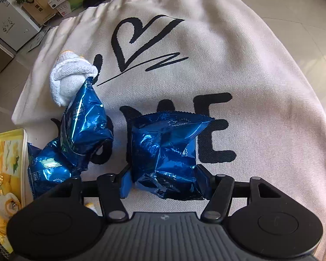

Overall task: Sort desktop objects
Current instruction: 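Close the right tool on the blue foil packet while left tool closes on the glove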

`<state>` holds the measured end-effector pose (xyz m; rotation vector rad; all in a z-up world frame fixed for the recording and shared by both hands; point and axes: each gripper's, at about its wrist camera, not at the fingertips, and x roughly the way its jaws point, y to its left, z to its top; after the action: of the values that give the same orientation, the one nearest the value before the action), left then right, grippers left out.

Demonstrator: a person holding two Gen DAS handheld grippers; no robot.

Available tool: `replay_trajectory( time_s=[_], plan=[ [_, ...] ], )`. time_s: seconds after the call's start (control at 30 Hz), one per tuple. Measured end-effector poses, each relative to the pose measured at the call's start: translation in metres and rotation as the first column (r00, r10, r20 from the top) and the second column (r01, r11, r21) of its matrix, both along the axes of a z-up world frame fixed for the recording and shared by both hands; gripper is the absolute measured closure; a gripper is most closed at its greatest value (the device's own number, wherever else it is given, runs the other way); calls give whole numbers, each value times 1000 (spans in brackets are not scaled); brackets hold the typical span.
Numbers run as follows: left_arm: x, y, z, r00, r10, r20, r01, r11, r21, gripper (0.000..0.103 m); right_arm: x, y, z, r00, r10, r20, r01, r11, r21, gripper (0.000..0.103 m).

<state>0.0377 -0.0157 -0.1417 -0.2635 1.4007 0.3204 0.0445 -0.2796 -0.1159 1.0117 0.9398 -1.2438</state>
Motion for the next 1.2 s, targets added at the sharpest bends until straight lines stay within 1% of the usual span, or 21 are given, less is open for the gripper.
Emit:
replay_trajectory(
  time_s=[0.1,0.23,0.3,0.37,0.4,0.47,0.57,0.73,0.77,1.0,1.2],
  plan=[
    [0,-2,0,1000,-2,4,2,1000,3,0,-14,2,5,999,-33,-39,33,999,11,43],
    [-2,-1,0,1000,-3,5,3,1000,3,0,-30,6,6,995,-85,-49,88,994,59,42],
    [1,0,0,1000,-3,5,3,1000,3,0,-36,6,3,993,-107,-44,110,991,79,37],
    [1,1,0,1000,-4,6,4,1000,3,0,-37,5,3,993,-113,-30,115,990,76,32],
    [-1,1,0,1000,-4,6,4,1000,3,0,-37,5,4,993,-114,-30,116,991,74,28],
    [-3,0,1,1000,-2,5,2,1000,3,0,-36,5,6,994,-106,-31,108,992,64,26],
    [-4,1,1,1000,-1,6,1,1000,3,0,-31,5,7,995,-93,-27,95,993,63,21],
    [-2,-10,-3,1000,4,15,-5,1000,7,0,-27,3,-6,995,-91,-46,95,992,88,19],
    [-2,-11,-3,1000,5,17,-6,1000,8,0,-27,3,-7,995,-89,-50,93,992,84,16],
    [-6,-9,-2,999,-29,40,28,999,17,0,-17,5,-8,992,-49,-112,57,996,70,16],
    [-9,-9,-1,999,-29,42,29,1000,9,0,-16,6,-6,992,-44,-121,53,996,72,16]
  ],
)
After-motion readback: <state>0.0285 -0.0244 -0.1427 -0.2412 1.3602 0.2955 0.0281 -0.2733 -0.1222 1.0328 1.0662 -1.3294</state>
